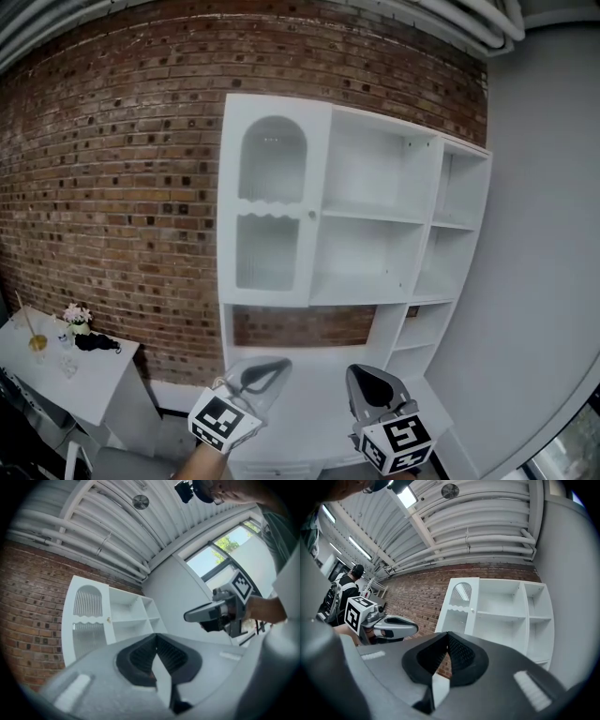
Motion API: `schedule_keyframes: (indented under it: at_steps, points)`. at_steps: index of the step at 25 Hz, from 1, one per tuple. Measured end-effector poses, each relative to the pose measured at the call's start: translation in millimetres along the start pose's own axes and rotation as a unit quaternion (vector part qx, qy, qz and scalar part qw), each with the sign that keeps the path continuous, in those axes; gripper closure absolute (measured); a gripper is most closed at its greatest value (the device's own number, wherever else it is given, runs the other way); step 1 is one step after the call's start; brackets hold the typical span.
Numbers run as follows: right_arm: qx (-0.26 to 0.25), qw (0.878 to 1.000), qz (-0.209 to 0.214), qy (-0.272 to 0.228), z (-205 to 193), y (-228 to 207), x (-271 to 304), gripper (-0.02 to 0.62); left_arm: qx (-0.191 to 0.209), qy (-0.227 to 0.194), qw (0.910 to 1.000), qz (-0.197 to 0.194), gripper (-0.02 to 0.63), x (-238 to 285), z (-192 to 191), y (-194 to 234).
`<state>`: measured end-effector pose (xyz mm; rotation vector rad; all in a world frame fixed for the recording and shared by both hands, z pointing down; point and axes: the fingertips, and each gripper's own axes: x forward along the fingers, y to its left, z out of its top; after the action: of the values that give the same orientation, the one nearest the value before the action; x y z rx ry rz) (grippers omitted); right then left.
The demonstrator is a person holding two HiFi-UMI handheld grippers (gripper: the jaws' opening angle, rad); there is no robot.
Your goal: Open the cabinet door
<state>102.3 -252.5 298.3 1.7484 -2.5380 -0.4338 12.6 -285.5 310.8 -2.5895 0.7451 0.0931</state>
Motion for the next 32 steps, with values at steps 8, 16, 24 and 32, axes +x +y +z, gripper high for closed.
schedule_keyframes:
  at_steps: [8, 16, 24, 32]
  points:
    - [0.006, 1.0, 0.009, 0.004, -7, -13, 18, 0.59, -0.004, 0.009, 0.9999, 0.007, 0.604, 14, -12, 10]
    - [0.008, 0.999, 0.034, 0.0, -15, -38, 33, 0.589, -0.002, 0.019, 0.9994, 0.03, 0.604, 40, -20, 14]
    - [0.014, 0.998, 0.061, -0.003, -30, -70, 50, 0.589, -0.002, 0.035, 0.9979, 0.054, 0.604, 71, -35, 17]
    - [0.017, 0.996, 0.085, -0.013, -42, -101, 61, 0.59, -0.002, 0.048, 0.9954, 0.083, 0.604, 95, -48, 14]
